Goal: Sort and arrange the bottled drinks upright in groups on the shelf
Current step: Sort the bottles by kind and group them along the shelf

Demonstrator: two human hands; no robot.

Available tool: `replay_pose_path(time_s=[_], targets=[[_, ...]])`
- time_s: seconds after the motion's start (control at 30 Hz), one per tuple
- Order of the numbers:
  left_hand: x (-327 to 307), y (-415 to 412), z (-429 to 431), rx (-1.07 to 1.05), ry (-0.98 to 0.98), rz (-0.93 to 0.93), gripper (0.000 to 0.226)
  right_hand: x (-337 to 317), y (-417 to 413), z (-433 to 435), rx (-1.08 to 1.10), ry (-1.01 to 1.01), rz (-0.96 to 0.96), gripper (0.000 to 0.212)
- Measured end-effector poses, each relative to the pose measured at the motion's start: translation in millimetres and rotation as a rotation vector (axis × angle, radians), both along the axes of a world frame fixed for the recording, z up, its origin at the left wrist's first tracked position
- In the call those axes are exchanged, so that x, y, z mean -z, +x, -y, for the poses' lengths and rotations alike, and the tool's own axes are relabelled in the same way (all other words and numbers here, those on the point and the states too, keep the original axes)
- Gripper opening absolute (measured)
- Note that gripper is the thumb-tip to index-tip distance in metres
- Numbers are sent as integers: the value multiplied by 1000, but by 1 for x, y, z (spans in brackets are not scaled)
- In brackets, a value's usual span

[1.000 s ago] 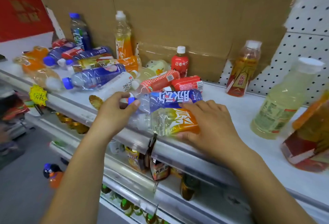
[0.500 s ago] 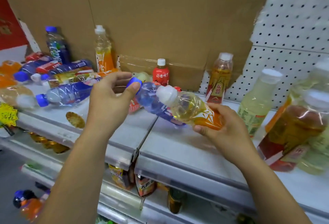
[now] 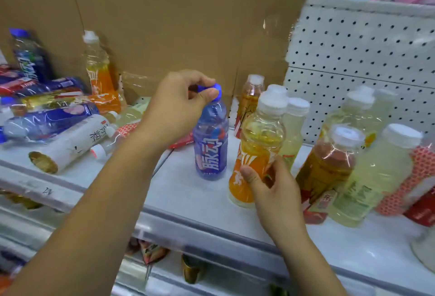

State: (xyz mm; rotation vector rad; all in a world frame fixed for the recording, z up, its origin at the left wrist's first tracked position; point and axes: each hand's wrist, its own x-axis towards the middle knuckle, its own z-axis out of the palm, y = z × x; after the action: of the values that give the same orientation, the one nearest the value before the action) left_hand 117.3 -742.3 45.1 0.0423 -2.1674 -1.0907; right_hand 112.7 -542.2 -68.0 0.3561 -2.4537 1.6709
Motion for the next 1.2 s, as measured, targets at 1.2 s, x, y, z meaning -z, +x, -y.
replay_pose_path(time_s=[1.2], targets=[[132,55,181,-228,-111,361,32,-6,-60,220,-223,799,-191,84]])
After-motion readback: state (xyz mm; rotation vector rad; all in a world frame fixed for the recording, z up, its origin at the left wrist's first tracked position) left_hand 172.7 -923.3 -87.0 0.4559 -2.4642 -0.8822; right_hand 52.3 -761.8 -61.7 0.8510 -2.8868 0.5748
